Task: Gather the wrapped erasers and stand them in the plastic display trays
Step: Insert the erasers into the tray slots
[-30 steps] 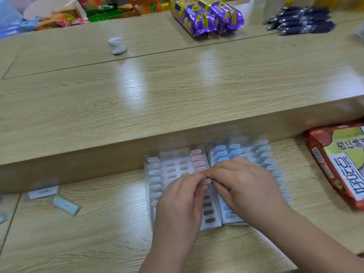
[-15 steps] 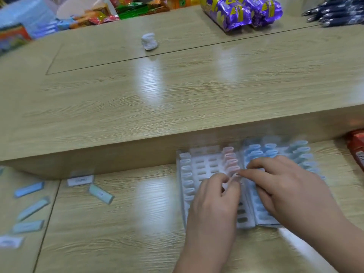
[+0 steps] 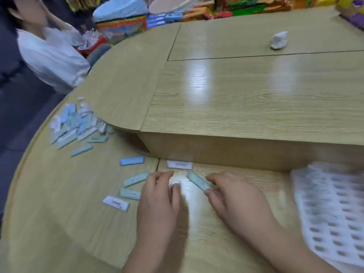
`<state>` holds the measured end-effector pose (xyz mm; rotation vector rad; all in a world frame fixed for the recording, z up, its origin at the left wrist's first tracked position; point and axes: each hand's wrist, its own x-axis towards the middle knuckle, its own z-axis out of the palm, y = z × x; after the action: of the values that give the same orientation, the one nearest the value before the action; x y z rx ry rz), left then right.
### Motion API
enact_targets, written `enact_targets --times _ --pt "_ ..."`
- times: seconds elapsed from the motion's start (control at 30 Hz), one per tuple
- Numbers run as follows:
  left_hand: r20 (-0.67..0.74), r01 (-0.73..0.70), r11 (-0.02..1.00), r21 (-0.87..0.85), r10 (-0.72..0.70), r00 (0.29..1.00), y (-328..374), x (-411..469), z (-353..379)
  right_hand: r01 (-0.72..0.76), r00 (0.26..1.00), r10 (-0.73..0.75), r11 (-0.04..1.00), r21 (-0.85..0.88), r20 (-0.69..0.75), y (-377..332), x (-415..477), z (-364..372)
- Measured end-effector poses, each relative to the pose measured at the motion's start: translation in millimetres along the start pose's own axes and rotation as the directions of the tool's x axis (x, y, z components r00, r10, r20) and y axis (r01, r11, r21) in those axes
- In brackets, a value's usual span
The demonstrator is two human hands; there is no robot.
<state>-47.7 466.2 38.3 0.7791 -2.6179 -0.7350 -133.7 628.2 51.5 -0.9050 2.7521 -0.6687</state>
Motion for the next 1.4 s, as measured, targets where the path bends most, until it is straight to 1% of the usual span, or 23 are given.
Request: enact_targets --times 0.03,0.1,0.17,0.23,0.3,0.4,0.47,0.53,0.57,0.6,0.67,0.7,0.77,0.83,0.9,1.0,1.07,1.13,1.2,1.27,1.4 --pt "0.025 -0.015 0.999 0.042 0.014 1.000 -9 11 1 -0.036 0.999 0.037 0.999 -0.022 0.030 -6 7 9" --pt "0.080 -0.095 0.987 0.128 0.086 0.993 -20 30 9 -0.103 0.994 0.105 0.994 -0.046 0.038 -14 19 24" --pt "0.117 -0.165 0.966 0.201 0.144 0.983 -26 41 20 -0.154 0.988 0.155 0.985 -0.083 0.002 -18 26 35" --pt "0.114 -0.193 0.951 0.243 0.169 0.979 -29 47 28 -0.186 0.982 0.182 0.977 -0.102 -0.042 -20 32 41" --pt "0.112 -0.204 0.939 0.275 0.180 0.977 -30 48 31 -0.196 0.980 0.191 0.977 -0.090 -0.062 -22 38 42" --pt "0.110 -0.250 0.912 0.326 0.226 0.968 -33 48 33 -0.193 0.981 0.190 0.978 -0.079 -0.043 -19 40 40" --pt "0.121 -0.251 0.915 0.316 0.223 0.967 -34 45 31 -0.224 0.974 0.224 0.975 -0.001 -0.020 -11 36 34" --pt "0.151 -0.224 0.935 0.276 0.188 0.971 -30 39 26 -0.280 0.959 0.282 0.944 0.175 0.010 0 28 25" --pt "0.176 -0.204 0.947 0.247 0.163 0.971 -27 37 22 -0.303 0.952 0.304 0.910 0.282 0.042 3 23 21" --pt "0.206 -0.173 0.964 0.200 0.131 0.970 -21 34 17 -0.319 0.946 0.316 0.863 0.392 0.076 7 18 15" --pt "0.239 -0.069 0.997 0.045 0.056 0.969 -10 29 8 -0.318 0.944 0.303 0.741 0.591 0.127 11 8 0" --pt "0.235 -0.021 0.998 -0.051 0.032 0.971 -3 25 6 -0.303 0.948 0.293 0.704 0.642 0.126 13 1 -10" --pt "0.237 0.073 0.970 -0.234 -0.016 0.971 16 17 1 -0.265 0.955 0.284 0.689 0.674 0.085 19 -15 -34" --pt "0.242 0.152 0.909 -0.389 -0.058 0.968 41 7 -6 -0.239 0.950 0.313 0.671 0.702 0.024 29 -32 -57" --pt "0.241 0.182 0.841 -0.510 -0.064 0.969 70 -2 -10 -0.246 0.930 0.366 0.651 0.718 -0.013 43 -52 -83" --pt "0.240 0.163 0.759 -0.630 -0.010 0.971 113 -16 -9 -0.262 0.888 0.456 0.592 0.762 -0.049 71 -81 -115" --pt "0.245 0.132 0.738 -0.662 0.046 0.969 137 -26 -1 -0.272 0.839 0.537 0.555 0.786 -0.088 93 -102 -134" --pt "0.261 0.113 0.722 -0.682 0.097 0.961 157 -36 12 -0.260 0.805 0.577 0.552 0.792 -0.137 114 -122 -150" --pt "0.262 0.075 0.727 -0.682 0.148 0.954 175 -46 24 -0.260 0.773 0.613 0.542 0.799 -0.164 132 -141 -162" --pt "0.247 0.005 0.751 -0.660 0.211 0.946 191 -55 34 -0.247 0.751 0.636 0.520 0.818 -0.178 149 -157 -169" --pt "0.193 -0.144 0.808 -0.571 0.303 0.933 217 -69 47 -0.239 0.744 0.635 0.540 0.807 -0.205 171 -176 -173"
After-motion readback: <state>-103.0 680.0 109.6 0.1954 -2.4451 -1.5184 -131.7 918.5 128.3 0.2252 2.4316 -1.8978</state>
